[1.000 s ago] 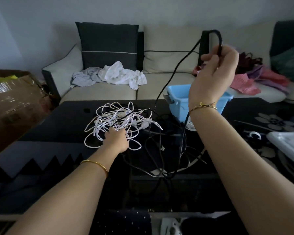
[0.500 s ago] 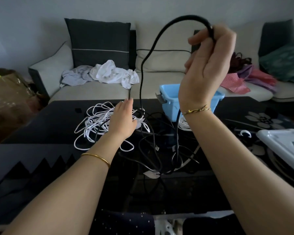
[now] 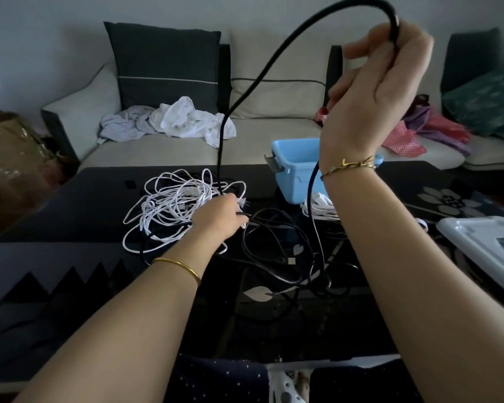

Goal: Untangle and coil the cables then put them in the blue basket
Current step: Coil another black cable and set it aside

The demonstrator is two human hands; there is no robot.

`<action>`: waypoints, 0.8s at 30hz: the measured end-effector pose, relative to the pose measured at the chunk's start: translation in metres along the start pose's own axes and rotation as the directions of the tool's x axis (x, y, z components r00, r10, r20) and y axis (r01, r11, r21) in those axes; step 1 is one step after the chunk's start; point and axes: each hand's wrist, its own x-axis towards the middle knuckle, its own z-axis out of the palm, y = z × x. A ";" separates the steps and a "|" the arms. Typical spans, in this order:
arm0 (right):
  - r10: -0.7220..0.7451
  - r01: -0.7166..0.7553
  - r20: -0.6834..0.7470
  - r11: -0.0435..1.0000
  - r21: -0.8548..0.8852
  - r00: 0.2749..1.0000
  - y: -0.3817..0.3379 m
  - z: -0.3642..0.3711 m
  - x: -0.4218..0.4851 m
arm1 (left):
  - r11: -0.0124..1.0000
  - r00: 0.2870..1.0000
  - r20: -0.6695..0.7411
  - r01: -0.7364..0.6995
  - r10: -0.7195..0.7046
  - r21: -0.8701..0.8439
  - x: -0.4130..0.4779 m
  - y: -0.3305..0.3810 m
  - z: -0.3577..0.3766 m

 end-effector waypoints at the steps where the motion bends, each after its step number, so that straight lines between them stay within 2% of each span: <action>1: 0.044 -0.044 -0.014 0.999 -0.023 0.999 0.007 -0.002 0.000 | 0.999 1.000 -0.018 0.013 -0.014 -0.038 0.000 -0.003 -0.005; 5: 0.266 -0.276 -0.076 0.932 -0.234 0.961 0.047 -0.024 -0.014 | 0.950 0.999 -0.019 -0.041 0.037 -0.308 0.001 -0.013 -0.034; 8: 0.481 -0.433 -0.023 0.766 -0.475 0.876 0.073 -0.043 -0.036 | 0.871 0.998 -0.048 -0.057 0.038 -0.488 -0.010 -0.012 -0.054; 11: 0.665 -0.384 0.080 0.520 -0.762 0.742 0.096 -0.056 -0.050 | 0.795 0.987 -0.157 -0.079 -0.020 -0.601 -0.018 -0.009 -0.067; 14: 0.800 -0.247 0.187 0.384 -0.890 0.570 0.103 -0.062 -0.059 | 0.671 0.976 -0.206 -0.109 -0.066 -0.733 -0.024 -0.005 -0.077; 15: 0.821 -0.199 0.219 0.370 -0.907 0.527 0.102 -0.061 -0.060 | 0.623 0.976 -0.205 -0.115 -0.074 -0.774 -0.024 -0.004 -0.080; 17: 0.827 -0.097 0.286 0.375 -0.922 0.485 0.097 -0.056 -0.060 | 0.552 0.976 -0.202 -0.125 -0.081 -0.825 -0.027 -0.002 -0.083; 22: 0.774 0.132 0.427 0.416 -0.900 0.467 0.075 -0.042 -0.058 | 0.508 0.971 -0.220 -0.142 -0.097 -0.849 -0.032 0.002 -0.087; 24: 0.704 0.185 0.538 0.516 -0.836 0.464 0.067 -0.037 -0.056 | 0.504 0.969 -0.225 -0.146 -0.099 -0.851 -0.032 0.002 -0.087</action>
